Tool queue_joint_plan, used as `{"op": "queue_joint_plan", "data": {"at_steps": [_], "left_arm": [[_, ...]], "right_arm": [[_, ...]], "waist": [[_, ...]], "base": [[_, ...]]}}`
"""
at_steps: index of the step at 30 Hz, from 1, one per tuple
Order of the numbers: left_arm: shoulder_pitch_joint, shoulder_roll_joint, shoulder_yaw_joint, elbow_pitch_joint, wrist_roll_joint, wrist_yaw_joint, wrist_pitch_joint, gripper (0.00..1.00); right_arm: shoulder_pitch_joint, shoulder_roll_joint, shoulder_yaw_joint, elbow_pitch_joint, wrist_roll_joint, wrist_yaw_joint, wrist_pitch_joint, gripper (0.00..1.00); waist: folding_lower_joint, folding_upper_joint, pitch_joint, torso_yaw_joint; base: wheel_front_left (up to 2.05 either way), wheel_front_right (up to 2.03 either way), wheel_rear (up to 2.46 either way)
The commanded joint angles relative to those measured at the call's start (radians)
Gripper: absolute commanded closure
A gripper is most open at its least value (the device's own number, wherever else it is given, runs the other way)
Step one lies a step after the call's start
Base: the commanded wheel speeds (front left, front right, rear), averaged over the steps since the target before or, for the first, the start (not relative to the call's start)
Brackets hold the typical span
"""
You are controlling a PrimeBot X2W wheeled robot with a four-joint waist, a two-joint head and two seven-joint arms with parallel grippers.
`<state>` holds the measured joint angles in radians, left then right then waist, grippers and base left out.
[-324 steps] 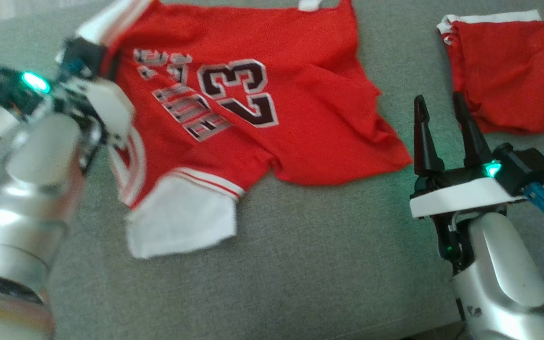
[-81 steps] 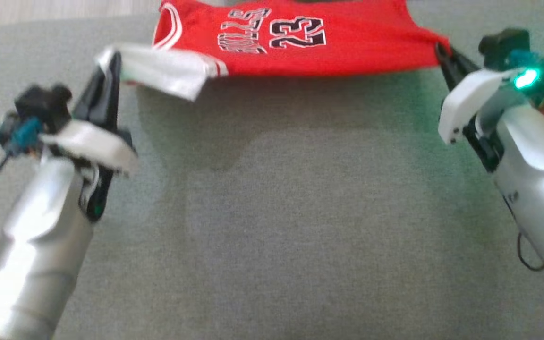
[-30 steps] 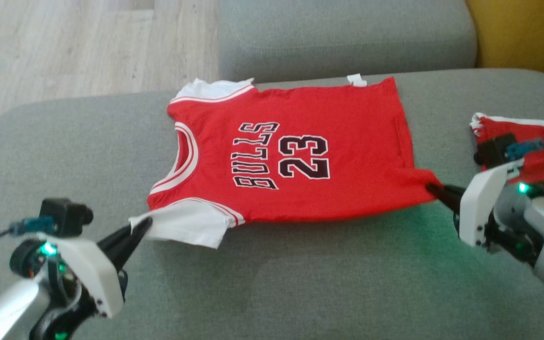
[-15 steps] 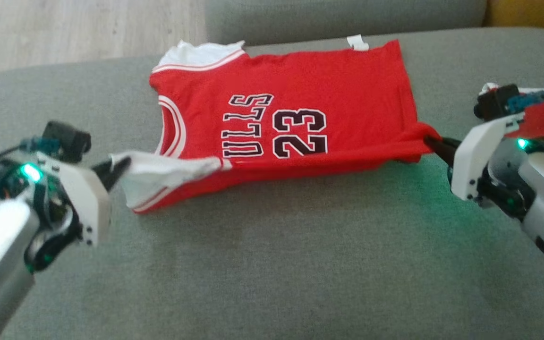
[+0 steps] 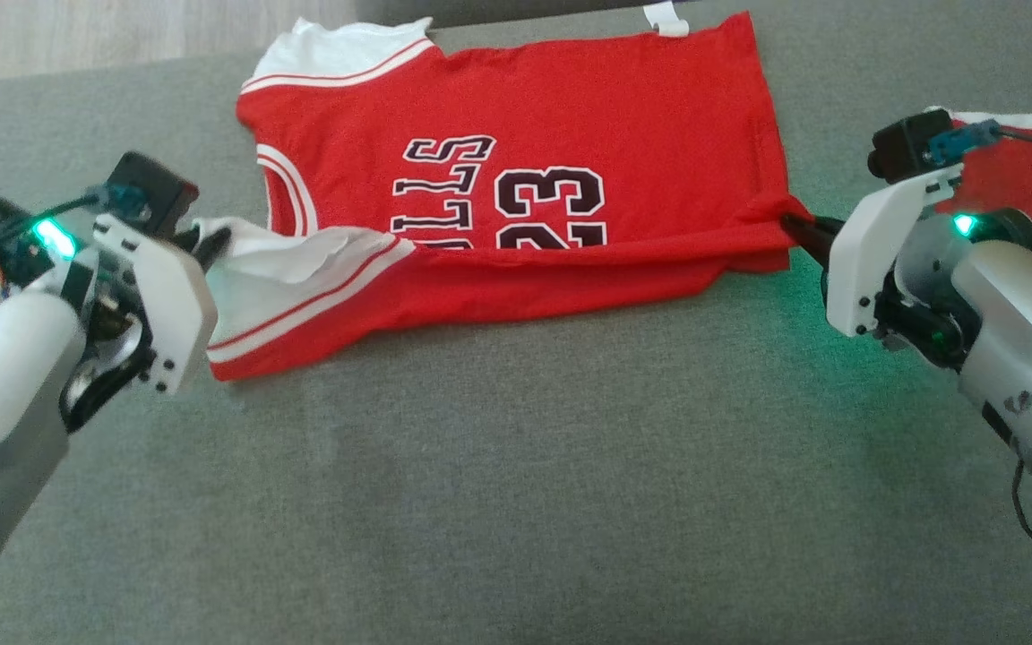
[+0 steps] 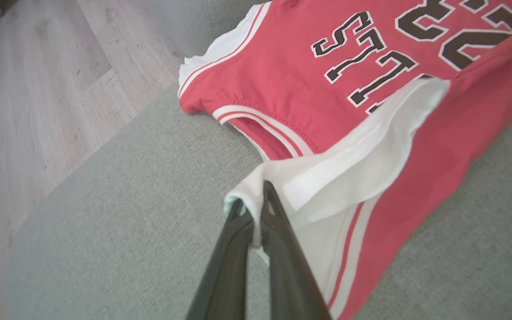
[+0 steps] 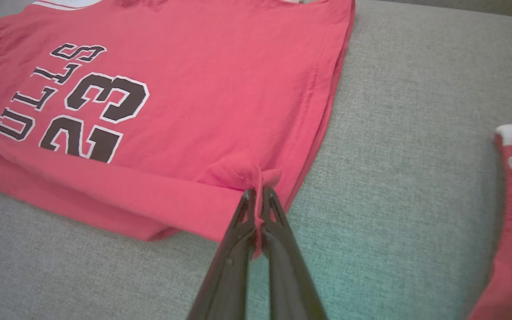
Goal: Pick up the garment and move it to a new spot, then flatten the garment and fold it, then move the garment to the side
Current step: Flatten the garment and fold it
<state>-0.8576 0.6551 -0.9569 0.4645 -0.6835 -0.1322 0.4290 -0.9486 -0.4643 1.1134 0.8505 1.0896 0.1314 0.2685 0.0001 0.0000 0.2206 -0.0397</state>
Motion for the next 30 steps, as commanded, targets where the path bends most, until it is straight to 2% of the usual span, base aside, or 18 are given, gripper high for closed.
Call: {"op": "queue_joint_plan", "data": {"at_steps": [1, 4, 5, 6, 7, 12, 18, 22, 23, 25, 28, 30], "left_arm": [[-0.09, 0.03, 0.023, 0.005, 0.009, 0.002, -0.019, 1.0], [-0.139, 0.016, -0.01, 0.045, 0.022, 0.002, -0.054, 1.0], [-0.157, 0.01, -0.011, 0.066, 0.034, 0.002, -0.075, 1.0], [-0.174, 0.002, -0.011, 0.087, 0.048, 0.002, -0.101, 0.04], [-0.188, -0.009, -0.009, 0.109, 0.059, 0.005, -0.13, 0.0], [-0.225, -0.075, 0.036, 0.207, 0.079, 0.06, -0.326, 0.0], [-0.19, -0.146, 0.112, 0.281, 0.05, 0.144, -0.584, 0.0], [-0.149, -0.178, 0.157, 0.281, 0.016, 0.169, -0.661, 0.0], [-0.133, -0.186, 0.175, 0.272, 0.007, 0.18, -0.674, 0.0], [-0.096, -0.2, 0.214, 0.237, -0.002, 0.203, -0.687, 0.0], [-0.022, -0.218, 0.302, 0.104, 0.031, 0.247, -0.69, 0.0], [0.056, -0.233, 0.361, 0.011, 0.069, 0.272, -0.69, 0.0]], "right_arm": [[-0.036, 0.001, 0.002, -0.002, -0.008, -0.001, -0.007, 1.0], [-0.058, 0.012, 0.007, 0.023, -0.01, -0.001, -0.02, 1.0], [-0.07, 0.016, 0.008, 0.034, -0.019, -0.001, -0.04, 0.31], [-0.078, 0.022, 0.003, 0.052, -0.021, -0.001, -0.057, 0.0], [-0.087, 0.029, 0.0, 0.067, -0.024, -0.001, -0.073, 0.0], [-0.12, 0.058, -0.039, 0.123, -0.018, -0.001, -0.195, 0.0], [-0.115, 0.055, -0.055, 0.13, -0.061, -0.001, -0.451, 0.0], [-0.104, 0.048, -0.091, 0.134, -0.097, -0.001, -0.522, 0.0], [-0.099, 0.046, -0.116, 0.128, -0.111, -0.001, -0.528, 0.0], [-0.095, 0.029, -0.23, 0.076, -0.173, -0.001, -0.529, 0.0], [-0.007, 0.015, -0.422, -0.023, -0.326, -0.001, -0.53, 0.0], [0.083, 0.032, -0.554, -0.091, -0.426, -0.001, -0.53, 0.0]], "waist": [[-0.0001, 0.0, 0.01, -0.006], [-0.0001, 0.0, 0.025, -0.012], [-0.0001, 0.0, 0.03, -0.014], [-0.0001, 0.0, 0.035, -0.016], [-0.0001, 0.0, 0.039, -0.017], [-0.0001, 0.0, 0.042, -0.023], [-0.0001, 0.0, -0.008, -0.02], [-0.0001, 0.0, -0.039, -0.012], [-0.0001, 0.0, -0.048, -0.01], [-0.0001, 0.0, -0.063, -0.007], [-0.0001, 0.0, -0.083, 0.002], [-0.0001, 0.0, -0.098, 0.007]], "base": [[0.0, 0.0, 0.0], [0.0, 0.0, 0.0], [0.0, 0.0, 0.0], [0.0, 0.0, 0.0], [0.0, 0.0, 0.0], [0.0, 0.0, 0.0], [0.0, 0.0, 0.0], [0.0, 0.0, 0.0], [0.0, 0.0, 0.0], [0.0, 0.0, 0.0], [0.0, 0.0, 0.0], [0.0, 0.0, 0.0]]}}
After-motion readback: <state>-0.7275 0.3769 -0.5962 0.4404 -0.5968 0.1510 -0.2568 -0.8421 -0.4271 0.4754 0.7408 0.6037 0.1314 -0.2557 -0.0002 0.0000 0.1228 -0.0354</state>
